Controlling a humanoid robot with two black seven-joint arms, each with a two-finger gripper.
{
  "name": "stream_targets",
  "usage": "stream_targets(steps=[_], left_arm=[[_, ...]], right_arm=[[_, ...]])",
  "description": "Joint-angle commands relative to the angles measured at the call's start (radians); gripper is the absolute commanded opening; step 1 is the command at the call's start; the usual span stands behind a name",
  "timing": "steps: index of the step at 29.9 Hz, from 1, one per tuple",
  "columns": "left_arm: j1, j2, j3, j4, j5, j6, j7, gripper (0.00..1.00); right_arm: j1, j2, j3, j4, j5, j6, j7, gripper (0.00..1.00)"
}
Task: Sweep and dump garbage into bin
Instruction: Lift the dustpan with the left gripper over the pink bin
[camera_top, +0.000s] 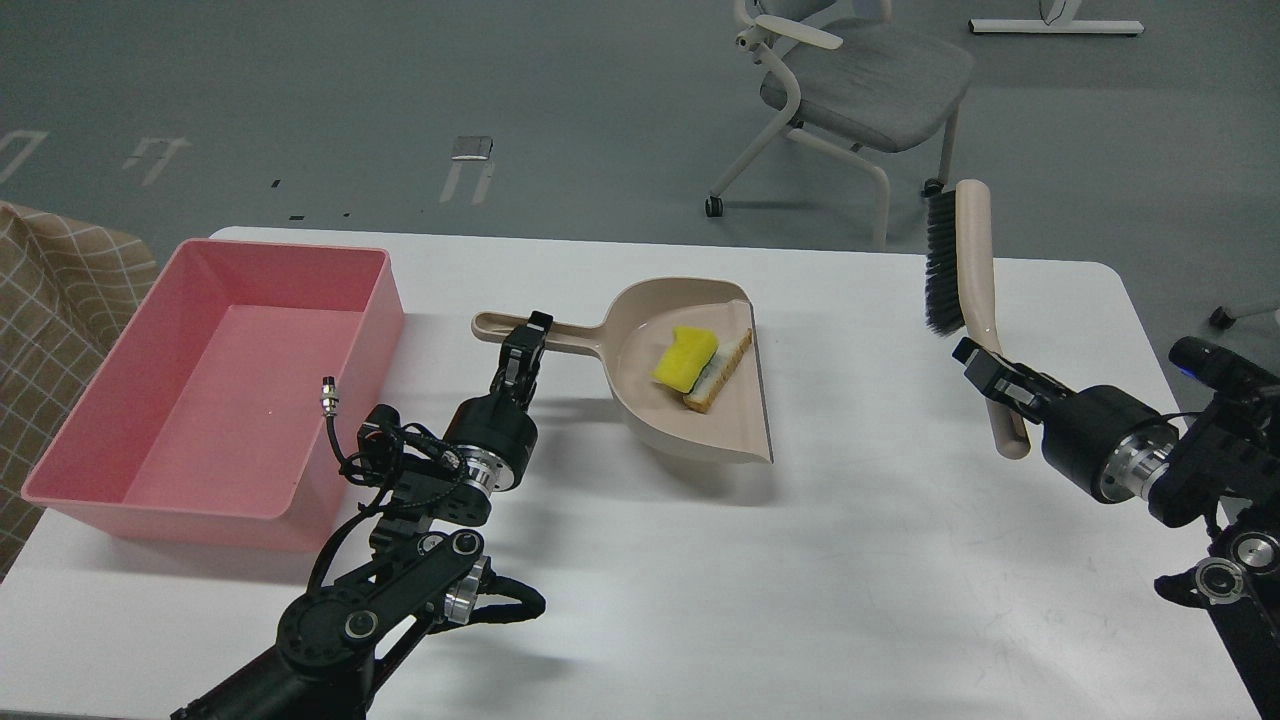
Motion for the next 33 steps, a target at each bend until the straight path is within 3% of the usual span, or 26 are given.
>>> stream_targets(steps=[1,6,15,25,33], left_arm=[[-0.021,0.006,-0.006,-0.002,-0.049,0.0,0.01,0.0],[-0.035,0.015,-0.008,-0.002,-0.065,-0.001,0.014,0.0],[-0.077,0.143,-0.023,-0.02,-0.146,-0.012,0.015,0.0],[-0.074,0.307,-0.069,-0.099,-0.245,-0.062,0.014,0.0],[-0.041,0.37,-0.129,-0.171,-0.272,-0.11,0.012,0.0]], right_arm=[[-0.006,0.0,0.0,-0.002,0.0,0.0,0.0,0.1],[-0.008,0.0,0.002,-0.002,0.0,0.0,0.001,0.1],[-0.008,0.0,0.0,-0.009,0.005,0.0,0.012,0.1],[-0.01,0.0,0.0,-0.012,0.005,0.0,0.012,0.1],[-0.01,0.0,-0.001,-0.015,0.005,0.0,0.012,0.1]])
